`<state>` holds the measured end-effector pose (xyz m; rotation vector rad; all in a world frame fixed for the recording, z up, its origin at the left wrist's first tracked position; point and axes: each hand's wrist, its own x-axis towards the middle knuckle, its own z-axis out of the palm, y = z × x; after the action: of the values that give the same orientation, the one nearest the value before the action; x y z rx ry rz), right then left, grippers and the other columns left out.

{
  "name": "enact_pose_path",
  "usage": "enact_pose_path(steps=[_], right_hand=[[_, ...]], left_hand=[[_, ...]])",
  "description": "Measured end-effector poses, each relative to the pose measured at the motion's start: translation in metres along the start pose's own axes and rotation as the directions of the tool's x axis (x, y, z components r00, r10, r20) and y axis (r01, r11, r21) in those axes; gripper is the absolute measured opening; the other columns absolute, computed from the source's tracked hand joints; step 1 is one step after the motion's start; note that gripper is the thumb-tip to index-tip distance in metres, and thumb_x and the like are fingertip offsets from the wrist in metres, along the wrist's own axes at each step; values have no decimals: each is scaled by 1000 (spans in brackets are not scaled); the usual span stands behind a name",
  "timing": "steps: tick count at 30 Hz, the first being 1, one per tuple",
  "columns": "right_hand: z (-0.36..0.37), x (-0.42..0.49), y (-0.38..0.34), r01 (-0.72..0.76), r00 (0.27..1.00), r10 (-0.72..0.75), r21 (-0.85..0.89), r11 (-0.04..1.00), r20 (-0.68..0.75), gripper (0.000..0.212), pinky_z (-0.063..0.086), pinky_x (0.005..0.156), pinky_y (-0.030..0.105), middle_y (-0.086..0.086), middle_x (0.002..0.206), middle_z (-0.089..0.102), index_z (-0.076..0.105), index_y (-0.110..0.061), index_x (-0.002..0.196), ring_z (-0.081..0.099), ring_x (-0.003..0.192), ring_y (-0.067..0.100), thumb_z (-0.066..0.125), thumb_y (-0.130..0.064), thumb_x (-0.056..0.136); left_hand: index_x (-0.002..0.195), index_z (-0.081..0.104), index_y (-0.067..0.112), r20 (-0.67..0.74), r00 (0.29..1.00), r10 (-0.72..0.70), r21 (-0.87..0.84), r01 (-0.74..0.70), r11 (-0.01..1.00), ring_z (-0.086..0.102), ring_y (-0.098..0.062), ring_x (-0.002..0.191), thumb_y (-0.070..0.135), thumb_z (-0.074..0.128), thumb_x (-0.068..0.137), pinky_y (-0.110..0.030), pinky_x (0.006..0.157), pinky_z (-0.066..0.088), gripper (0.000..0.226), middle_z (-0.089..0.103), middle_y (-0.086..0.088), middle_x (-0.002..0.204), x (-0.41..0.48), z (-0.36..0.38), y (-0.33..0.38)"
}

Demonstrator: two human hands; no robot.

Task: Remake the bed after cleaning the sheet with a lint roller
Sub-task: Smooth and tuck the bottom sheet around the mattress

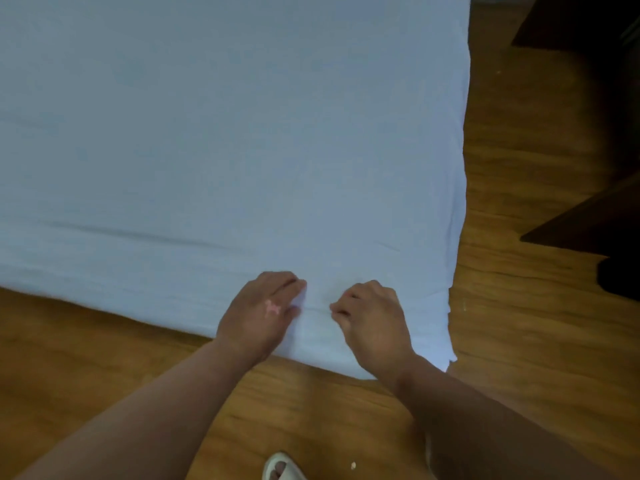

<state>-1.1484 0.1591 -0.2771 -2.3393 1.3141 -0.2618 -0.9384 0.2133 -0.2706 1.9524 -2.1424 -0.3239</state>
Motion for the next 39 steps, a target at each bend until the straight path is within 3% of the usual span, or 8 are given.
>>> enact_pose_path(steps=[6, 14, 17, 22, 28, 32, 36, 39], right_hand=[[-7, 8, -6, 21, 997, -14, -85, 996, 80, 18, 43, 79, 32, -11, 85, 62, 68, -28, 88, 51, 82, 14, 52, -27, 98], [-29, -19, -1, 44, 947, -51, 29, 999, 318, 21, 37, 76, 24, -13, 86, 59, 61, -30, 90, 48, 83, 7, 45, -34, 102], [-35, -36, 12, 19, 974, -37, 83, 996, 226, 12, 38, 85, 22, -15, 96, 62, 64, -29, 97, 49, 92, 5, 52, -32, 96], [-47, -87, 87, -285, 957, 290, 109, 952, -28, 39, 36, 101, 9, -11, 123, 61, 68, -24, 118, 52, 115, 0, 75, -15, 81], [-35, -79, 111, -176, 979, 189, 156, 972, -72, 5, 52, 71, 23, -9, 92, 71, 76, -19, 91, 64, 82, 5, 75, -16, 87], [-55, -85, 121, -157, 987, 149, 199, 967, 54, 11, 36, 73, 5, -13, 87, 69, 73, -23, 90, 53, 78, -5, 63, -26, 95], [-49, -119, 120, -177, 970, 132, 225, 958, 202, 19, 32, 70, 7, -14, 88, 64, 69, -24, 91, 47, 78, -3, 55, -33, 100], [-32, -129, 121, -254, 955, 196, 274, 928, 222, 9, 37, 76, 14, -18, 96, 56, 62, -27, 98, 48, 86, -1, 56, -33, 99]], left_hand=[[86, 78, 15, 55, 997, -53, -68, 57, 996, 63, -24, 77, 14, 77, 83, -33, 62, 52, 3, 68, 0, 79, 19, 10, -3], [67, 64, 20, 131, 984, 123, -138, -105, 985, 53, -14, 58, 15, 85, 73, -27, 48, 44, 23, 54, 6, 65, -1, 2, 9], [79, 64, 20, 122, 983, 138, -173, -116, 978, 53, -13, 67, 12, 83, 74, -26, 55, 47, 22, 54, 6, 78, 1, 0, 7], [113, 61, 21, 92, 947, 309, -231, -281, 931, 57, -18, 90, 35, 64, 79, -30, 78, 51, 37, 60, 2, 104, 21, 14, 80], [55, 63, 20, 190, 920, 342, -80, -333, 940, 56, -16, 56, 7, 82, 56, -22, 48, 41, 23, 53, 4, 59, 72, 44, 138], [57, 65, 22, 266, 922, 283, -137, -254, 957, 48, -13, 48, 12, 83, 68, -22, 42, 38, 23, 50, 7, 55, 73, 41, 144], [61, 61, 23, 410, 843, 348, -79, -348, 934, 34, -9, 56, 14, 78, 74, -24, 50, 28, 23, 43, 10, 60, 51, 44, 162], [55, 58, 24, 469, 795, 385, -36, -418, 908, 28, -7, 52, 11, 90, 53, -22, 45, 23, 34, 46, 9, 56, 52, 41, 164]])
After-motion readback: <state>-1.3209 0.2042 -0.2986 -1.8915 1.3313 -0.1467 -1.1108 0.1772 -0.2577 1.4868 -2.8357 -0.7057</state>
